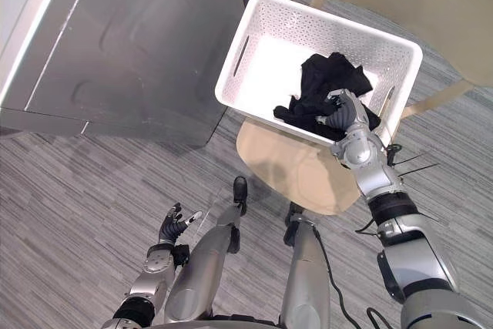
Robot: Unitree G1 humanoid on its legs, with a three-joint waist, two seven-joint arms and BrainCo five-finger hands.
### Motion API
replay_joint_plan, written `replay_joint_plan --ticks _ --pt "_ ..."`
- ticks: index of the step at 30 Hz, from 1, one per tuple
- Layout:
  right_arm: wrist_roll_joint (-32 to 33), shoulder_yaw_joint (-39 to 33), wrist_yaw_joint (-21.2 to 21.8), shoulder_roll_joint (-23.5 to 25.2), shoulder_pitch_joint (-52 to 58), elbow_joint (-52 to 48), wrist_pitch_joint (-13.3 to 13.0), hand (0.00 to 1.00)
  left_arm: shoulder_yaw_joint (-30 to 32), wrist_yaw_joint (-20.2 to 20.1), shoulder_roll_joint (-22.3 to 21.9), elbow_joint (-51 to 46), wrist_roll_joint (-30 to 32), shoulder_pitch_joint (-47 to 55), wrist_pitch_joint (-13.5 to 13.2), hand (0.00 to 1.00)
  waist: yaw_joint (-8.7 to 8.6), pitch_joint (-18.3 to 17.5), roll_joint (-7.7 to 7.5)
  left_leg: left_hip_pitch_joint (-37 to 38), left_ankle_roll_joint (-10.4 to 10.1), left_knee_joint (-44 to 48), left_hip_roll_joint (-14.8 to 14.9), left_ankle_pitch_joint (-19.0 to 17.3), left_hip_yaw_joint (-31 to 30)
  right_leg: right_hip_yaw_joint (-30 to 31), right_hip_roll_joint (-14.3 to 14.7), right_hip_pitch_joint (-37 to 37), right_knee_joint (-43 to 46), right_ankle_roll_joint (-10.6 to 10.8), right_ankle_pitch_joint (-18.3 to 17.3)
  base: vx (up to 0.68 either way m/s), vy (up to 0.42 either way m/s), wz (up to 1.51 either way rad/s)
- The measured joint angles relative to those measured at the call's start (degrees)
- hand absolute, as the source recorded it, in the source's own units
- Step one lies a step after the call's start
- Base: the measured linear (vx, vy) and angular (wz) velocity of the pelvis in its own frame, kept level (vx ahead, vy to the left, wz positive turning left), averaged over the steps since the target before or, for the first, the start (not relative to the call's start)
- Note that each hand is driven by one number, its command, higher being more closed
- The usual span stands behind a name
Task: Pick up the laundry basket with both hands and put the clothes into the washing machine.
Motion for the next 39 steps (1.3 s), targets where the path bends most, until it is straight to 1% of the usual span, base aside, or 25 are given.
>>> replay_joint_plan --ticks 2,3,5,6,7,8,10,11,12,13,14,16,18,20,24,27,28,31,32,33,35,36,37,38,39 --pt "1.5 -4.5 -0.2 2.3 6.2 -7.8 -0.1 1.00 0.1 0.0 -0.1 0.0 0.0 0.6 0.1 0.00 -0.10 -0.1 -0.29 4.1 0.0 -1.7 0.1 0.0 -0.1 -0.2 0.4 3.9 -1.2 0.5 -0.5 0.07 -0.025 -0.03" --pt "1.8 -5.6 -0.3 3.0 7.5 -9.3 -0.2 1.00 0.3 0.0 0.0 -0.1 0.0 0.8 0.1 0.00 -0.17 -0.3 -0.58 4.9 0.0 -2.0 0.1 0.0 -0.1 -0.2 0.5 4.7 -1.6 0.5 -0.5 0.06 -0.006 -0.06" --pt "2.0 -9.4 -0.5 5.6 11.7 -13.6 -0.8 1.00 0.5 0.0 0.4 0.1 0.1 2.4 0.3 0.00 -0.61 -1.8 -2.33 7.6 0.0 -3.8 0.2 0.0 -0.2 -0.2 0.8 6.9 -2.7 0.8 -0.8 0.06 -0.002 -0.05" --pt "2.0 -10.6 -0.6 6.3 12.9 -14.7 -0.9 1.00 0.7 0.0 0.4 0.4 0.1 2.8 0.3 0.00 -0.79 -2.1 -2.76 8.3 0.0 -4.1 0.2 0.0 -0.4 -0.3 1.0 7.7 -3.3 0.8 -0.8 0.08 -0.006 -0.01" --pt "2.0 -12.3 -1.1 7.5 15.1 -15.6 -1.3 1.00 1.7 -0.1 0.4 1.4 0.1 3.8 0.5 0.00 -1.62 -3.2 -3.55 10.1 0.0 -5.0 0.4 0.0 -0.9 -0.4 1.7 9.9 -5.1 1.1 -0.6 0.10 0.001 0.01" --pt "2.0 -13.4 -1.3 8.4 17.0 -16.4 -1.4 1.00 2.4 -0.1 0.5 2.1 0.1 4.9 0.9 0.00 -1.82 -4.6 -4.16 10.5 0.0 -5.0 0.6 0.0 -1.1 -0.7 2.1 11.2 -6.5 1.2 -0.2 0.15 0.013 0.03" --pt "2.0 -15.7 -1.4 9.0 21.8 -18.5 -1.9 1.00 2.6 -0.1 1.5 2.8 0.1 7.2 1.6 0.00 -2.23 -8.0 -4.97 12.6 -0.2 -5.0 0.6 -0.2 -1.7 -1.1 2.8 15.2 -10.3 1.9 1.1 0.18 0.029 0.01" --pt "2.0 -17.4 -1.4 9.6 23.4 -19.8 -2.3 1.00 3.3 -0.1 2.1 2.7 0.1 8.2 1.6 0.00 -2.50 -9.2 -5.14 14.1 -0.2 -5.0 0.4 -0.2 -2.3 -1.2 3.0 17.7 -12.6 2.2 2.0 0.13 0.029 -0.02" --pt "2.0 -18.1 -1.4 10.0 23.9 -20.8 -2.3 1.00 4.3 -0.1 2.1 2.4 0.1 8.7 1.7 0.00 -2.72 -9.8 -5.14 14.7 -0.3 -5.0 0.2 -0.2 -2.4 -1.1 3.0 18.8 -13.7 2.5 2.3 0.09 0.035 -0.06" --pt "2.0 -19.1 -1.4 10.7 24.7 -22.6 -2.5 1.00 6.1 0.0 2.3 1.3 0.1 9.9 1.7 0.00 -3.22 -11.3 -4.93 15.7 -0.8 -5.0 0.1 -0.7 -2.4 -0.9 3.5 20.5 -15.6 2.9 3.1 0.06 0.038 -0.18" --pt "2.1 -19.7 -1.3 10.9 25.7 -24.8 -2.9 1.00 7.7 0.1 2.6 -0.3 0.1 10.8 1.7 0.00 -3.13 -12.4 -4.80 16.9 -0.7 -5.0 0.1 -1.4 -2.4 -0.4 3.7 22.1 -17.4 3.0 3.9 0.05 0.043 -0.23" --pt "2.6 -20.7 -1.2 11.4 26.9 -27.1 -4.3 1.00 9.9 0.4 2.9 -3.5 0.0 12.6 1.7 0.00 -3.16 -13.6 -4.28 18.6 0.4 -5.4 0.3 -3.1 -2.4 0.4 4.4 24.0 -19.4 3.3 4.6 0.02 0.055 -0.26" --pt "3.8 -21.9 -0.8 12.6 28.7 -30.0 -5.0 1.00 11.5 1.1 3.0 -8.8 0.0 14.8 1.7 0.00 -3.26 -14.9 -4.19 20.2 0.2 -6.2 0.1 -3.5 -2.2 0.7 4.5 25.8 -21.1 3.8 5.2 0.01 0.045 -0.14" --pt "5.6 -22.6 0.8 13.0 31.4 -32.3 -5.9 1.00 12.0 1.2 3.1 -17.3 -0.1 17.9 1.5 0.00 -3.26 -17.5 -4.12 22.1 0.3 -7.9 -0.1 -3.5 -2.0 0.8 4.5 27.7 -22.9 3.7 5.7 0.03 0.040 -0.05" --pt "9.1 -22.6 3.6 13.3 32.3 -35.1 -6.1 1.00 13.3 1.1 1.7 -29.8 -1.2 20.2 1.0 0.00 -3.20 -18.0 -4.13 25.2 0.4 -8.9 -0.1 -3.5 -2.0 0.8 4.5 30.7 -23.9 3.7 5.8 0.04 0.017 -0.02" --pt "12.9 -22.1 6.6 13.3 32.3 -37.7 -7.1 1.00 12.5 0.7 1.6 -40.7 -2.3 21.2 -0.3 0.00 -3.18 -19.3 -4.01 26.5 0.7 -8.9 0.0 -3.3 -2.0 0.8 4.8 32.4 -24.8 3.7 5.9 0.06 -0.004 -0.01" --pt "13.6 -22.0 7.3 13.3 32.3 -38.1 -7.1 1.00 12.5 1.1 1.2 -41.8 -2.5 21.6 -0.3 0.00 -3.13 -19.3 -3.98 26.9 0.6 -9.0 0.0 -3.3 -2.0 0.8 4.9 32.9 -25.0 3.7 5.9 0.05 -0.012 0.01" --pt "17.0 -20.1 9.8 13.1 31.3 -39.7 -7.2 1.00 10.3 0.9 1.7 -46.3 -2.4 23.2 -0.4 0.00 -2.57 -19.5 -3.86 28.3 0.6 -9.0 0.1 -3.5 -2.2 0.6 5.3 34.6 -25.6 3.7 5.9 -0.01 -0.002 0.00" --pt "18.6 -18.2 11.1 13.0 29.9 -39.7 -7.3 1.00 6.9 0.4 3.1 -49.1 -2.3 23.1 -1.1 0.00 -2.16 -19.6 -3.87 28.9 0.6 -9.0 0.2 -3.6 -2.1 0.8 5.4 34.8 -25.8 3.6 6.0 -0.05 0.003 -0.03" --pt "19.1 -17.3 11.5 13.0 29.4 -39.7 -7.3 1.00 5.0 -0.2 4.0 -50.5 -2.2 22.8 -1.5 0.00 -2.05 -19.9 -3.84 28.9 0.6 -9.0 0.2 -3.6 -2.1 0.8 5.5 34.8 -25.8 3.6 6.0 -0.06 0.006 -0.06" --pt "21.4 -13.7 12.8 12.9 27.3 -39.8 -7.3 1.00 -2.4 -2.3 6.4 -53.8 -2.2 19.5 -3.8 0.00 -1.87 -21.3 -3.65 29.0 0.6 -9.1 0.2 -3.5 -1.9 1.1 5.5 35.0 -25.9 3.6 6.2 -0.03 0.007 -0.06" --pt "22.1 -12.6 13.1 12.9 26.6 -39.9 -7.3 1.00 -4.2 -3.0 6.6 -54.0 -2.2 18.1 -4.3 0.00 -1.89 -21.5 -3.58 29.2 0.6 -9.1 0.2 -3.5 -1.8 1.3 5.5 35.3 -25.9 3.6 6.2 -0.02 0.012 -0.12" --pt "23.2 -10.5 13.9 12.9 25.2 -40.0 -7.3 1.00 -7.8 -4.2 6.8 -54.0 -2.2 15.3 -4.9 0.00 -1.92 -21.5 -3.57 29.9 0.6 -9.1 0.2 -3.5 -1.4 1.7 5.5 35.9 -25.9 3.6 6.4 -0.04 0.016 -0.20" --pt "25.0 -8.1 14.4 12.9 23.6 -40.5 -7.3 1.00 -11.5 -5.3 6.8 -54.0 -2.2 12.9 -5.0 0.00 -1.98 -21.9 -3.56 30.3 0.6 -9.1 0.3 -3.6 -0.9 2.3 5.5 36.0 -26.0 3.6 6.5 -0.05 0.016 -0.21" --pt "25.6 -7.4 14.9 12.9 23.0 -41.0 -7.3 1.00 -12.9 -5.6 6.9 -53.9 -2.2 12.0 -5.0 0.00 -2.17 -22.0 -3.54 30.3 0.6 -9.1 0.3 -3.6 -0.8 2.4 5.5 36.0 -26.0 3.7 6.5 -0.05 0.013 -0.15"
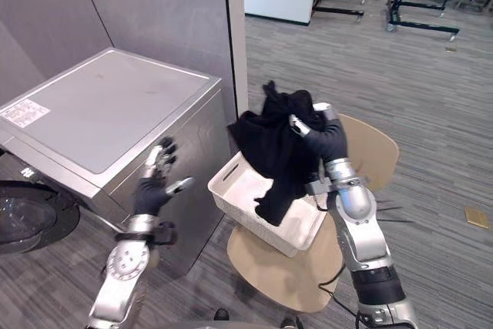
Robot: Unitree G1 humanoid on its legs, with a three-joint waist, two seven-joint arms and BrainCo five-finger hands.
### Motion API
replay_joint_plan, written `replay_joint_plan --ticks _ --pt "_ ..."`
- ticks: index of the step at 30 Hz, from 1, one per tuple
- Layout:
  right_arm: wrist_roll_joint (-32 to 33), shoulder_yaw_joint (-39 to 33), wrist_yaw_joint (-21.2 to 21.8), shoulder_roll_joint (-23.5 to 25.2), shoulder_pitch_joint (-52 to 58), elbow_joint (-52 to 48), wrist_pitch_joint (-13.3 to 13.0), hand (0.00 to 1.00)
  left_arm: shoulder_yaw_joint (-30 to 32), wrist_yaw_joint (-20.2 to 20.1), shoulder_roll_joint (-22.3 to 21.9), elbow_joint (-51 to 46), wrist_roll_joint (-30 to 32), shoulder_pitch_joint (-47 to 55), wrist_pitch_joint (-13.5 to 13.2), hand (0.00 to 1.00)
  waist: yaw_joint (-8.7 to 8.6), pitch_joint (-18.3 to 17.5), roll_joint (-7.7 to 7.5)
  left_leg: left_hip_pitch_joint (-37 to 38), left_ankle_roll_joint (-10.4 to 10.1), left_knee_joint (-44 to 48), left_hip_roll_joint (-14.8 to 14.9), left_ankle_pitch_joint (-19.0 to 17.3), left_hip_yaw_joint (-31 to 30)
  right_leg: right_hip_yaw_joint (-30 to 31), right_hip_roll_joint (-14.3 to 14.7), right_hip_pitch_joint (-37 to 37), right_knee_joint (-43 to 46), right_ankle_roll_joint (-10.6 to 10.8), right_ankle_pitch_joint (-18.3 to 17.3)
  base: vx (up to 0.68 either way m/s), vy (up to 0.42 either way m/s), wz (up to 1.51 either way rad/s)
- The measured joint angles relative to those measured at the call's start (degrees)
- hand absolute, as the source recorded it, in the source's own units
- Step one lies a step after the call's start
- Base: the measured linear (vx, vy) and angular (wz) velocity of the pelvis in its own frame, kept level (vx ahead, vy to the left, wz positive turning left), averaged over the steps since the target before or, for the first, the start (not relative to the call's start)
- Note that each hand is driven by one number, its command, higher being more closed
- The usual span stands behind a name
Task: Pick up the laundry basket with both hands and put the clothes into the washing machine.
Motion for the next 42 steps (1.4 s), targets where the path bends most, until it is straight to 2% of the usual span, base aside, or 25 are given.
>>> replay_joint_plan --ticks 2,7,8,11,14,19,20,25,30,33,39,42 --pt "2.1 2.9 0.9 0.3 -2.6 -0.6 -0.1 1.00 -4.7 -1.1 1.0 0.9 0.1 -2.8 0.0 0.00 -1.15 -0.3 0.04 0.0 0.0 -0.1 0.0 0.0 0.3 0.4 0.0 -0.2 0.0 0.1 0.1 -0.04 0.010 -0.09" --pt "6.0 8.9 1.5 3.0 -6.7 -0.6 -0.2 1.00 -12.4 -0.9 1.3 7.1 2.3 -11.3 0.2 0.00 -1.11 -0.4 0.00 0.2 0.0 -0.2 0.2 0.0 1.9 2.0 0.4 -0.3 -1.2 -0.1 1.3 -0.03 0.003 -0.17" --pt "7.4 10.4 1.5 4.6 -7.2 -0.6 -0.2 1.00 -14.1 -0.6 1.1 8.4 3.4 -13.4 0.3 1.00 -1.15 -0.5 -0.10 0.2 0.0 -0.2 0.3 0.0 2.1 2.2 0.5 -0.2 -1.6 -0.1 1.6 -0.01 -0.001 -0.09" --pt "8.9 11.6 1.4 7.2 -7.4 -0.6 -0.2 1.00 -15.2 -0.2 -0.3 10.3 4.7 -15.7 0.4 1.00 -1.18 -0.7 -0.17 0.3 0.0 -0.2 0.0 0.0 2.5 2.6 0.5 -0.2 -1.9 -0.1 1.8 0.00 0.004 -0.08" --pt "12.1 13.0 1.3 9.0 -7.4 -0.6 -0.2 1.00 -16.0 2.4 -0.9 12.3 6.0 -18.8 0.8 1.00 -1.39 -0.9 -0.35 0.3 0.0 -0.2 0.0 0.0 2.8 2.9 0.6 -0.3 -1.9 -0.1 1.9 -0.01 0.004 -0.05" --pt "13.8 13.9 1.3 9.0 -7.4 -0.5 -0.3 1.00 -16.0 4.5 -0.9 12.3 6.3 -18.9 1.2 1.00 -1.61 -1.2 -0.78 0.5 0.0 -0.2 0.0 0.0 3.0 3.2 0.6 -0.3 -1.9 -0.2 2.0 -0.02 0.000 -0.03" --pt "14.2 14.3 1.4 9.1 -7.4 -0.5 -0.3 0.00 -16.0 4.6 -0.9 12.3 6.3 -18.9 1.2 1.00 -1.66 -1.3 -0.91 0.5 0.0 -0.2 0.0 0.0 3.1 3.3 0.6 -0.3 -1.9 -0.1 2.0 0.00 0.000 0.00" --pt "13.9 14.3 1.4 10.4 -6.5 -0.4 -0.3 0.00 -14.7 5.3 -0.9 12.3 6.3 -18.0 1.2 1.00 -1.95 -1.6 -1.27 0.6 0.0 -0.5 -0.1 0.0 3.4 3.7 0.6 -0.4 -1.9 -0.1 2.1 -0.03 0.002 -0.03" --pt "9.7 11.9 1.5 11.1 -1.8 -0.4 -0.9 0.00 -11.9 5.2 -1.1 11.7 6.2 -13.2 1.2 1.00 -2.46 -1.8 -1.56 0.7 0.0 -0.6 0.0 0.0 3.7 4.1 0.6 -0.5 -1.9 -0.1 2.2 0.00 0.000 -0.02" --pt "3.0 4.7 0.9 10.4 1.6 -0.5 -1.1 0.00 -7.3 5.1 -1.1 10.3 6.1 -9.4 1.2 1.00 -2.61 -1.8 -1.61 0.7 0.0 -0.6 -0.1 0.0 4.0 4.4 0.6 -0.5 -1.9 0.0 2.2 -0.01 0.002 -0.04" --pt "-13.0 -11.3 -5.6 7.8 11.7 -5.6 -2.6 0.00 1.5 5.2 -1.0 6.7 6.0 -1.4 1.3 1.00 -2.82 -1.8 -1.65 0.7 -0.1 -0.6 0.0 -0.1 4.2 4.5 0.6 -1.0 -2.0 0.4 2.0 0.00 0.000 0.00" --pt "-15.6 -15.7 -7.4 9.2 16.8 -4.4 -2.5 0.00 2.9 4.2 -1.0 5.2 5.5 2.1 1.3 1.00 -3.00 -1.8 -1.67 0.3 -0.2 -0.6 0.0 -0.3 4.4 4.6 0.6 -1.4 -2.0 0.3 1.9 -0.01 0.000 -0.02"
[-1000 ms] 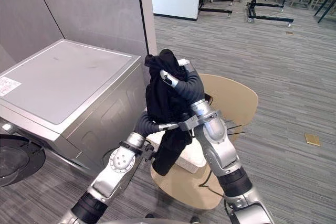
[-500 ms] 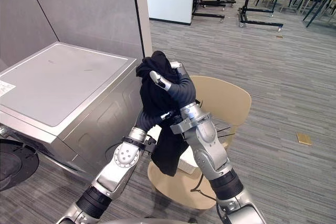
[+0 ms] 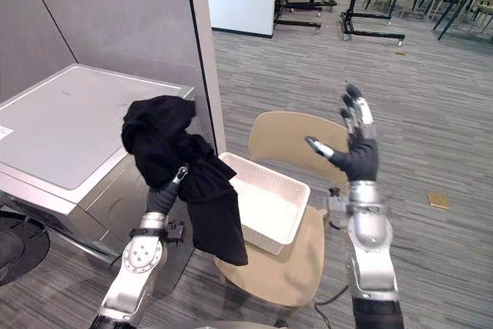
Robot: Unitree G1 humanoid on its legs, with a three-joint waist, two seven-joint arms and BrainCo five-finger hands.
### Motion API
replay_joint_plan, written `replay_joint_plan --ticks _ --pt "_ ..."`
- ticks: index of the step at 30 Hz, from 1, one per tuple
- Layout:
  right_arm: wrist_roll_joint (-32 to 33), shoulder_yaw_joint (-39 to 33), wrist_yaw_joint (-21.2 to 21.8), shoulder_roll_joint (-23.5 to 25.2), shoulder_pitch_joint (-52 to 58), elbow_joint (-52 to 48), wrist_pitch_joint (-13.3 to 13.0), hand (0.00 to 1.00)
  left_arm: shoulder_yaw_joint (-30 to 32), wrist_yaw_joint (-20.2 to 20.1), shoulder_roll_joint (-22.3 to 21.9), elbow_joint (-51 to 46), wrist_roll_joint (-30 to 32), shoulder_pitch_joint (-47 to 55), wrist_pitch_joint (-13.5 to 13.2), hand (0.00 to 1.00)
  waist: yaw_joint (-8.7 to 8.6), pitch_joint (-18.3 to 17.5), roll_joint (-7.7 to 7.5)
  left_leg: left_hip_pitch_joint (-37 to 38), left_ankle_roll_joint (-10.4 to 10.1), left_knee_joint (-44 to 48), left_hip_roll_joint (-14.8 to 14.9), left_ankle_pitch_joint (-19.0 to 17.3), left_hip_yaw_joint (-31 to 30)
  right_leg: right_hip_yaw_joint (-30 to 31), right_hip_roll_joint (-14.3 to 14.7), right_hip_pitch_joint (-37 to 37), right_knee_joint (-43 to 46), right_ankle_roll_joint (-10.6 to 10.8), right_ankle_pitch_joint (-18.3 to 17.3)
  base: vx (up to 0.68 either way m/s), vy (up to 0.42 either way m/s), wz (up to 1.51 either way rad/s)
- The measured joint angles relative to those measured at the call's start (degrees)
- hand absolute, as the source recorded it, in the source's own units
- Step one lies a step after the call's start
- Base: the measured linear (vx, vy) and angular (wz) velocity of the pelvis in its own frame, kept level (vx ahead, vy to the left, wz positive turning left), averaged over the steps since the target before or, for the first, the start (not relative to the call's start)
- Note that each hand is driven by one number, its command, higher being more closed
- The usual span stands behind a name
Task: Pick up the laundry basket with both hands and put the clothes into the washing machine.
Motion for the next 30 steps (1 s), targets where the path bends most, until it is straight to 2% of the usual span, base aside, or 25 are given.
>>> replay_joint_plan --ticks 3,4,6,7,10,12,19,22,24,26,27,28,29,30 --pt "-0.7 -4.8 -0.5 3.6 4.5 7.0 0.6 0.00 1.7 -1.6 -1.4 -0.4 -2.1 3.8 0.0 1.00 -0.72 -0.1 -0.13 0.0 0.1 0.0 0.0 -0.1 0.0 0.0 -0.1 0.0 -0.2 -0.1 -0.1 0.00 0.000 0.00" --pt "-0.6 -7.4 -0.8 5.1 6.5 12.8 1.6 0.00 2.8 -2.8 -2.1 -0.4 -3.4 5.6 0.1 1.00 -1.11 -0.1 -0.11 -0.2 0.1 0.0 0.0 -0.1 0.0 0.0 -0.2 -0.1 -0.3 -0.1 -0.1 0.00 0.000 0.00" --pt "-0.5 -10.4 -1.3 6.3 8.5 19.4 2.5 0.00 3.6 -3.5 -2.7 -0.4 -4.5 7.1 0.1 1.00 -1.20 -0.1 -0.07 -0.3 0.1 0.0 0.0 -0.3 0.0 0.0 -0.2 -0.1 -0.4 -0.1 -0.1 0.00 0.000 0.00" --pt "0.8 -13.4 -1.6 6.8 10.0 27.1 3.2 0.00 4.5 -4.2 -3.4 -0.4 -5.7 8.4 0.1 1.00 -1.21 -0.1 -0.05 -0.3 -0.2 0.0 0.1 -0.7 0.0 0.0 -0.3 -0.1 -0.5 0.0 0.0 0.00 0.000 0.00" --pt "2.2 -17.7 -2.8 7.2 12.0 41.8 4.7 0.00 5.5 -5.1 -3.5 -0.4 -7.7 10.2 0.1 1.00 -1.19 -0.2 0.14 -0.6 -0.3 0.0 0.0 -1.0 0.0 0.1 -0.5 -0.1 -0.4 0.2 0.1 0.00 0.000 0.00" --pt "2.9 -18.8 -3.5 7.9 13.3 46.7 5.5 0.00 5.5 -5.1 -3.5 -0.4 -8.2 11.2 0.2 1.00 -1.33 -0.3 0.46 -0.7 -0.3 0.0 0.1 -1.0 0.1 0.2 -0.5 -0.3 -0.1 0.3 0.2 0.00 0.000 0.00" --pt "4.0 -17.4 -2.5 10.8 15.5 52.3 7.1 0.00 5.3 -5.1 -5.4 -1.8 -8.2 13.5 0.2 1.00 -1.14 0.2 0.23 0.3 0.2 0.0 0.6 -1.9 2.2 1.7 -0.4 -0.3 1.5 0.8 -0.8 -0.01 0.002 -0.13" --pt "4.3 -13.8 -2.3 11.2 14.4 53.5 7.7 0.00 5.5 -5.1 -5.4 -5.0 -8.2 13.4 0.2 1.00 0.40 1.1 -0.22 -0.6 0.7 1.6 0.8 -2.3 4.6 3.1 -0.5 -2.5 3.6 1.0 -1.1 -0.03 0.019 -0.23" --pt "4.2 -11.3 -2.4 11.3 12.0 53.5 7.8 0.00 5.5 -5.0 -5.3 -6.8 -8.1 12.8 0.2 1.00 1.28 3.2 -0.79 -4.2 0.8 6.9 1.2 -5.0 5.5 3.5 -0.9 -4.7 5.7 1.2 -1.4 -0.09 0.005 -0.20" --pt "3.8 -9.6 -2.6 11.3 9.9 53.5 7.9 0.00 4.8 -4.8 -5.0 -7.9 -8.1 11.4 0.2 1.00 1.88 4.9 -0.68 -8.6 1.2 12.3 1.9 -7.0 4.9 3.1 -1.2 -7.7 9.1 3.1 -3.1 -0.10 -0.009 0.19" --pt "3.7 -8.4 -2.6 11.3 8.4 53.6 8.1 0.00 4.6 -4.7 -5.6 -8.0 -7.9 10.1 0.1 1.00 1.97 6.3 -0.52 -10.2 1.5 13.2 2.6 -7.1 4.1 3.0 -1.1 -9.9 14.0 2.9 -5.9 -0.06 -0.037 0.57" --pt "3.7 -7.5 -2.6 11.4 8.0 53.5 8.1 0.00 4.1 -4.6 -5.4 -7.7 -7.6 9.2 0.2 1.00 1.74 7.0 -0.89 -11.2 1.5 13.9 2.6 -7.1 3.3 2.8 -1.4 -11.4 21.0 0.7 -8.8 -0.02 -0.083 0.97" --pt "3.3 -6.7 -2.6 11.5 8.2 53.7 8.5 0.00 3.4 -4.2 -5.3 -7.5 -7.4 8.4 0.2 1.00 2.03 7.0 -1.72 -12.3 1.5 15.1 2.2 -7.1 1.5 2.9 -2.0 -10.6 26.4 0.9 -12.7 0.07 -0.120 1.03" --pt "2.9 -6.0 -2.7 11.4 8.2 53.8 8.6 0.00 3.4 -3.6 -5.4 -7.7 -7.4 8.1 0.1 1.00 2.26 6.9 -2.97 -13.1 1.4 16.0 1.5 -7.0 0.0 2.8 -2.3 -9.1 24.5 1.7 -13.8 0.09 -0.119 0.88"
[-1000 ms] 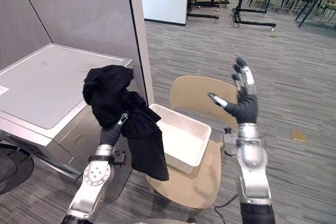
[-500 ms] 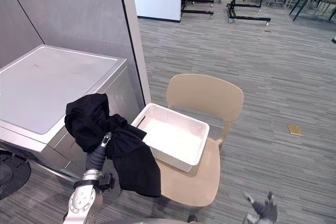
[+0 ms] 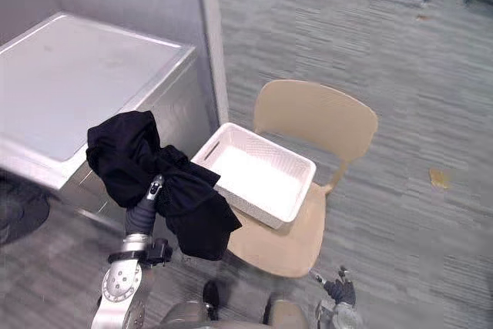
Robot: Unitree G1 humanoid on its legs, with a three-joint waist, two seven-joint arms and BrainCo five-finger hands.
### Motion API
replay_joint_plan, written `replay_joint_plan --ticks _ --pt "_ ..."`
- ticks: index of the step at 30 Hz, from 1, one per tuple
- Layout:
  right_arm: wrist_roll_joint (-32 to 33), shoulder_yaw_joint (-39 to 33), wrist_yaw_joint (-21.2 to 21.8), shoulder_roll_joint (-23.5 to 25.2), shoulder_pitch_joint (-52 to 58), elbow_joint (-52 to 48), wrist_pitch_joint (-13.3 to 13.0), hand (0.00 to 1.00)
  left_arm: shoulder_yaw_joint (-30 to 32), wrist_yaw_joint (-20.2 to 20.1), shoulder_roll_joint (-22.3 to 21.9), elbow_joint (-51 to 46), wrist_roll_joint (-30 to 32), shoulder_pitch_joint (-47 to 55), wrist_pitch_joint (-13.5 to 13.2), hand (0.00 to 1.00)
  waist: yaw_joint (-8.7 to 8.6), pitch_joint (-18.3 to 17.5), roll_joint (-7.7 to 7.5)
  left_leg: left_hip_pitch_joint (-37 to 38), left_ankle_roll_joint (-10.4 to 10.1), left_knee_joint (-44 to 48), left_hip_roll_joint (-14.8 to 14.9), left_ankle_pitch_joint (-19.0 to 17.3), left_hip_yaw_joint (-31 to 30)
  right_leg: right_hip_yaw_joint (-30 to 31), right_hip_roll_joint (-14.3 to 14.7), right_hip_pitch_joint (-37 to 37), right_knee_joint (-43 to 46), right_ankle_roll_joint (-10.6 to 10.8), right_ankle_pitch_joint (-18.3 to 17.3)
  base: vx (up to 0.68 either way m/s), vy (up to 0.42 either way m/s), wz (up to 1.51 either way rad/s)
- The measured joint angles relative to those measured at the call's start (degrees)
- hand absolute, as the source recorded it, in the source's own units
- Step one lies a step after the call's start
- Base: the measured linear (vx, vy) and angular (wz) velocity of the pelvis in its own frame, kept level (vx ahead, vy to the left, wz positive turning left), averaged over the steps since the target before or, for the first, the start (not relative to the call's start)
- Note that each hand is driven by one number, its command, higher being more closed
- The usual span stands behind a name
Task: Pick up the laundry basket with both hands and put the clothes into the washing machine.
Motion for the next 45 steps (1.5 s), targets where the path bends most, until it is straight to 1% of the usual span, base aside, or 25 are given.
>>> replay_joint_plan --ticks 2,3,4,6,9,11,12,13,14,16,18,20,22,29,33,34,35,37,38,40,41,42,43,44,45 --pt "-0.2 0.5 0.0 -0.5 -1.3 -0.3 -0.1 0.00 -0.3 0.1 -0.4 0.0 0.0 0.0 0.0 1.00 0.98 -0.5 0.62 -1.6 -0.3 -0.3 0.5 0.9 -1.1 -0.1 1.4 1.8 -5.8 0.8 1.0 0.04 -0.102 0.34" --pt "-0.2 0.7 -0.1 -0.8 -2.6 -0.4 -0.2 0.00 -0.5 0.0 -1.2 0.0 0.0 -0.3 -0.2 1.00 2.89 -1.0 1.36 -3.1 -0.4 -0.2 2.3 2.0 -1.1 1.8 3.4 2.9 -9.3 1.4 1.1 0.02 -0.131 0.23" --pt "-0.2 1.9 -0.2 -0.6 -3.6 -0.4 -0.3 0.00 -0.5 0.2 -1.0 0.3 0.0 -1.0 -0.2 1.00 3.45 -1.1 0.54 -4.1 -0.9 1.3 2.1 2.4 -1.7 3.6 3.6 3.7 -6.6 0.1 -0.9 0.09 -0.128 0.23" --pt "-0.2 2.9 -0.3 -0.6 -4.9 -0.4 -0.3 0.00 -1.1 1.0 -0.6 0.4 0.0 -1.9 0.0 1.00 4.54 -1.0 -0.48 -6.5 -1.4 3.3 1.9 2.9 -2.3 5.8 4.5 5.0 -9.7 -1.2 -2.1 0.04 -0.119 0.51" --pt "-0.2 3.6 -1.6 -1.6 -6.0 -0.4 -1.0 0.00 -3.7 1.4 -0.5 -0.1 0.1 -2.3 0.0 1.00 4.44 -0.3 1.08 -9.1 -2.8 2.8 2.3 6.4 -6.8 0.4 6.8 4.7 -9.0 -3.5 -2.0 -0.11 -0.160 0.98" --pt "-0.3 3.7 -2.5 -2.2 -6.0 -0.5 -1.1 0.00 -5.4 2.1 0.0 -0.2 0.1 -2.5 0.0 1.00 3.71 -0.1 0.81 -9.2 -3.8 -4.0 1.7 13.4 -5.8 -4.5 5.9 3.2 -8.6 -6.4 -1.0 -0.19 -0.116 1.27" --pt "-0.4 3.8 -2.5 -2.3 -6.1 -0.6 -1.1 0.00 -5.5 2.1 -0.1 -0.3 0.1 -2.5 -0.1 1.00 3.73 0.2 0.96 -9.9 -2.5 -0.5 2.6 10.8 -2.6 -5.8 6.0 3.1 -8.8 -6.7 -0.9 -0.16 -0.084 1.07" --pt "-0.4 4.2 -2.5 -2.8 -5.7 -1.2 -1.0 0.00 -6.3 2.1 -0.3 -0.3 0.1 -2.5 0.0 1.00 3.66 0.7 1.26 -10.0 -0.3 7.0 4.6 4.2 2.7 -7.6 5.9 3.1 -8.6 -7.4 -0.5 -0.14 -0.091 0.75" --pt "-0.4 4.6 -2.5 -2.8 -4.5 -2.5 -1.0 0.00 -7.0 1.9 -0.1 -0.4 0.1 -2.5 -0.1 1.00 3.51 0.7 1.25 -8.9 0.4 13.5 6.7 -0.9 6.6 -9.1 5.5 3.4 -8.1 -7.5 -0.4 -0.14 -0.063 0.69" --pt "-0.4 5.1 -2.5 -2.5 -3.1 -3.7 -1.0 0.00 -7.4 1.1 -0.1 -0.4 -0.1 -2.5 -0.1 1.00 2.58 0.7 1.10 -6.1 1.5 18.9 8.5 -5.3 9.3 -11.4 4.7 4.9 -8.3 -7.7 -0.3 -0.15 0.030 0.63" --pt "-0.5 4.7 -2.5 -2.2 -0.9 -4.6 -1.1 0.00 -9.4 0.9 -0.8 -0.4 -0.1 -2.8 -0.2 1.00 1.15 -0.5 1.30 -0.3 0.1 16.6 9.6 -7.5 11.5 -13.9 3.5 5.9 -8.8 -7.7 -0.3 -0.17 0.128 0.75" --pt "-0.4 3.4 -2.6 -2.3 0.1 -3.1 -1.2 0.00 -11.6 0.7 -1.3 0.2 -0.1 -3.5 -0.4 1.00 0.35 -3.2 3.64 4.5 -5.3 4.3 8.5 -8.5 9.7 -15.1 3.8 4.5 -9.1 -5.8 -0.6 -0.13 0.180 0.58" --pt "-0.3 2.7 -2.4 -0.4 -1.0 1.9 -0.8 0.00 -11.6 0.4 0.4 3.3 -0.1 -5.2 -0.9 1.00 -0.34 -3.8 2.25 7.2 -5.1 -2.2 5.3 -3.6 9.7 -14.7 1.8 4.8 -10.6 -4.2 1.5 -0.07 0.178 0.28" --pt "-0.5 2.3 -2.4 -0.1 -2.7 5.9 -0.7 0.00 -9.1 -0.2 3.4 9.8 -0.1 -5.0 -0.6 1.00 -0.36 -4.0 2.72 9.0 -2.7 -4.5 2.9 -1.6 9.8 -13.4 1.8 8.1 -16.9 -3.3 6.7 -0.05 0.098 -0.01" --pt "-2.1 2.5 -2.4 -0.6 -5.7 9.7 -0.8 0.00 -9.0 -0.4 4.1 10.2 -0.2 -3.9 -0.6 1.00 -0.35 -2.9 3.02 5.9 -2.4 -2.6 2.5 -1.5 8.5 -15.1 1.4 7.6 -17.2 -3.1 6.9 -0.12 0.027 0.24" --pt "-2.4 2.5 -2.5 -0.8 -5.8 9.9 -0.7 0.00 -9.3 -0.5 3.8 10.1 -0.2 -3.9 -0.6 1.00 -0.24 -2.6 3.28 3.5 -1.8 -0.4 3.0 -2.8 8.1 -16.7 1.0 6.9 -17.1 -2.6 6.2 -0.14 0.013 0.69" --pt "-2.4 2.9 -2.5 -1.6 -5.8 10.5 -0.7 0.00 -9.0 -0.4 2.8 10.1 -0.3 -3.5 -0.6 1.00 -0.08 -1.1 3.58 1.0 -0.1 3.4 4.7 -5.2 10.7 -18.8 0.9 7.0 -17.2 -2.2 6.2 -0.11 0.010 0.74" --pt "-2.4 3.5 -2.6 -2.6 -5.6 12.2 -0.6 0.00 -8.8 -0.3 2.1 10.2 -0.4 -3.1 -0.6 1.00 -0.50 -0.9 3.52 -0.3 1.0 5.0 7.0 -5.8 16.7 -22.2 -0.1 7.0 -17.2 -1.8 6.3 0.01 0.028 1.00" --pt "-2.4 3.7 -2.7 -3.1 -5.4 13.3 -0.1 0.00 -8.8 -0.4 1.7 10.2 -0.7 -3.6 -0.6 1.00 -0.90 -0.7 3.19 -0.7 1.1 5.0 8.1 -5.9 20.4 -24.9 -1.8 7.0 -16.7 -1.8 6.2 0.07 0.076 1.37" --pt "-2.4 3.7 -2.9 -4.1 -5.8 13.4 1.0 0.00 -8.0 -0.4 1.0 10.1 -0.7 -5.0 -0.7 1.00 -1.09 0.2 1.83 -3.7 1.5 6.9 8.4 -6.2 22.3 -28.8 -5.3 7.3 -15.6 -1.0 5.9 0.05 0.141 1.34" --pt "-2.5 3.9 -3.1 -4.6 -7.1 13.3 1.1 0.00 -6.5 -0.2 0.8 10.0 -0.7 -5.4 -0.7 1.00 -1.17 1.1 0.46 -5.9 1.1 6.0 8.7 -5.9 22.4 -30.8 -7.5 8.4 -15.8 0.4 6.1 0.04 0.205 1.05" --pt "-2.6 4.2 -3.6 -5.3 -7.7 13.1 1.1 0.00 -5.4 0.1 0.7 10.0 -0.7 -5.2 -0.7 1.00 -0.94 1.3 0.17 -8.2 0.5 5.8 10.7 -5.5 22.5 -32.1 -8.5 9.5 -16.3 2.3 7.0 0.04 0.196 0.68" --pt "-2.7 4.3 -3.7 -5.8 -8.2 12.9 1.0 0.00 -5.1 0.3 0.6 10.0 -0.7 -5.1 -0.6 1.00 -0.47 1.4 0.51 -9.2 -0.1 6.0 12.1 -5.1 23.0 -32.6 -8.6 10.2 -16.6 3.4 7.6 0.16 0.371 0.32" --pt "-3.2 4.9 -3.8 -6.9 -8.6 12.7 0.9 0.00 -4.7 1.2 0.2 10.0 -0.7 -4.7 -0.6 1.00 -0.10 1.2 1.54 -9.9 -0.9 5.8 14.9 -4.2 24.3 -33.5 -8.7 12.3 -17.2 5.5 8.2 0.14 0.288 0.18" --pt "-3.7 5.3 -3.8 -7.4 -8.7 12.7 0.9 0.00 -4.7 1.3 0.1 10.0 -0.7 -4.6 -0.6 1.00 -0.15 1.4 1.91 -10.0 -1.8 6.5 15.7 -2.7 24.4 -34.1 -9.1 13.7 -17.4 6.7 8.4 0.33 0.539 0.29"
